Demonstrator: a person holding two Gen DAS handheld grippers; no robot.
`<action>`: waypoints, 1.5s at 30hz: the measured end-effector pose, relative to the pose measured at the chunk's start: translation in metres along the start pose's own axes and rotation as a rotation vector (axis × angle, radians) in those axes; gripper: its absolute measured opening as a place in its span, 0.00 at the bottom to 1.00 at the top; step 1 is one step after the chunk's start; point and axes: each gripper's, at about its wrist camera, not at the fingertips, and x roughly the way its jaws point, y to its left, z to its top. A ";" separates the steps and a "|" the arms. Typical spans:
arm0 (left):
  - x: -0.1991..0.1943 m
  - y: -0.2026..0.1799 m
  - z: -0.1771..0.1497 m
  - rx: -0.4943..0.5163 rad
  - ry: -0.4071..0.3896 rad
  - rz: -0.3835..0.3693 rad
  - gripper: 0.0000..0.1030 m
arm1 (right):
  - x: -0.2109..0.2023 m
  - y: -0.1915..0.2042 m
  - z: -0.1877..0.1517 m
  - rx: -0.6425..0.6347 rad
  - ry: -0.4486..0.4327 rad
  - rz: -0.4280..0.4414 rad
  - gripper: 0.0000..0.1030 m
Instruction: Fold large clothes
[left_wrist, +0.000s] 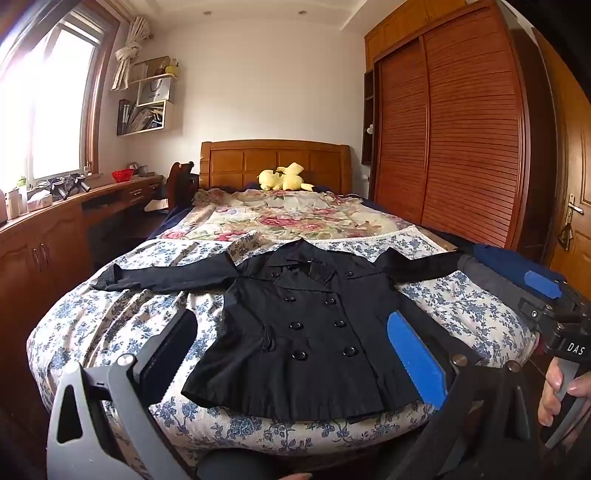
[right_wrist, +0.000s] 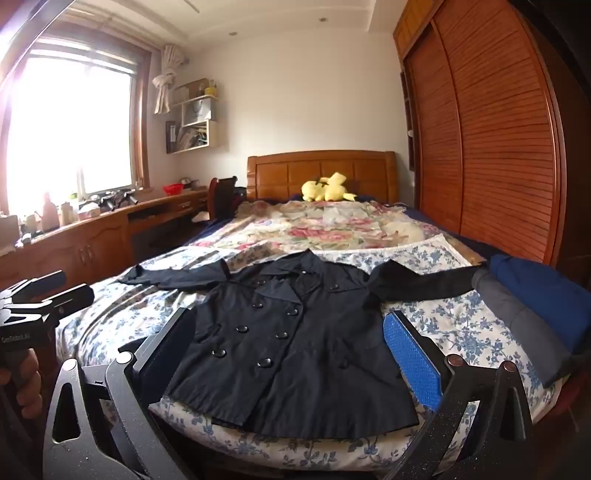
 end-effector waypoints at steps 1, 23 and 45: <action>0.000 0.000 0.000 0.000 -0.001 0.002 1.00 | 0.000 0.001 0.000 -0.005 -0.005 -0.002 1.00; -0.007 -0.009 0.000 0.010 -0.018 0.003 1.00 | 0.000 0.001 -0.001 -0.010 0.000 -0.003 1.00; -0.009 -0.006 0.003 0.015 -0.022 0.007 1.00 | -0.002 0.001 -0.002 -0.006 -0.006 -0.003 1.00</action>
